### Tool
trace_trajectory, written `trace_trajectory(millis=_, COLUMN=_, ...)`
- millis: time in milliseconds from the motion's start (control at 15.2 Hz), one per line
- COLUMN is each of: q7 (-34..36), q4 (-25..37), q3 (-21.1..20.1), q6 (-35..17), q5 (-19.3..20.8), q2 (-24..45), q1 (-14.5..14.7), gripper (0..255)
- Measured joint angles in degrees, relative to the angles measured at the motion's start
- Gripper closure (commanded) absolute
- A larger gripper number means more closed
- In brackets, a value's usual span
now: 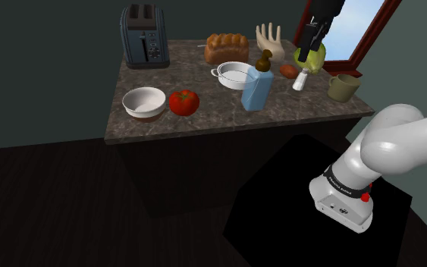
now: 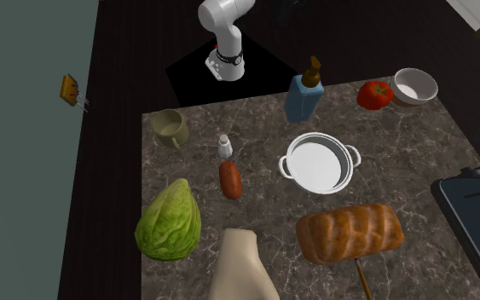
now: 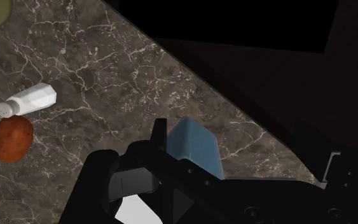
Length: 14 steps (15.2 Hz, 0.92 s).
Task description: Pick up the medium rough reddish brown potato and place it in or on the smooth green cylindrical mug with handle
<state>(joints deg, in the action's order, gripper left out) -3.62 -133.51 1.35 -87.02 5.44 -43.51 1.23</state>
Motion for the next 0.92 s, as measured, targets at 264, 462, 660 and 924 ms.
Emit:
trace_trajectory(millis=264, q7=0.0, q4=-0.9, q3=1.6, q6=-3.4, q5=1.2, q2=1.9, q1=-1.2, gripper=0)
trace_trajectory(millis=462, q7=0.1, q4=-1.8, q3=3.7, q6=-8.1, q5=2.5, q2=4.8, q1=-2.9, gripper=0)
trace_trajectory(millis=660, q7=0.0, q4=-3.2, q3=6.1, q6=-13.4, q5=4.0, q2=7.8, q1=-4.7, gripper=0)
trace_trajectory(millis=924, q7=0.3, q4=-2.4, q3=9.0, q6=-19.6, q5=5.1, q2=13.5, q1=-6.5, gripper=0)
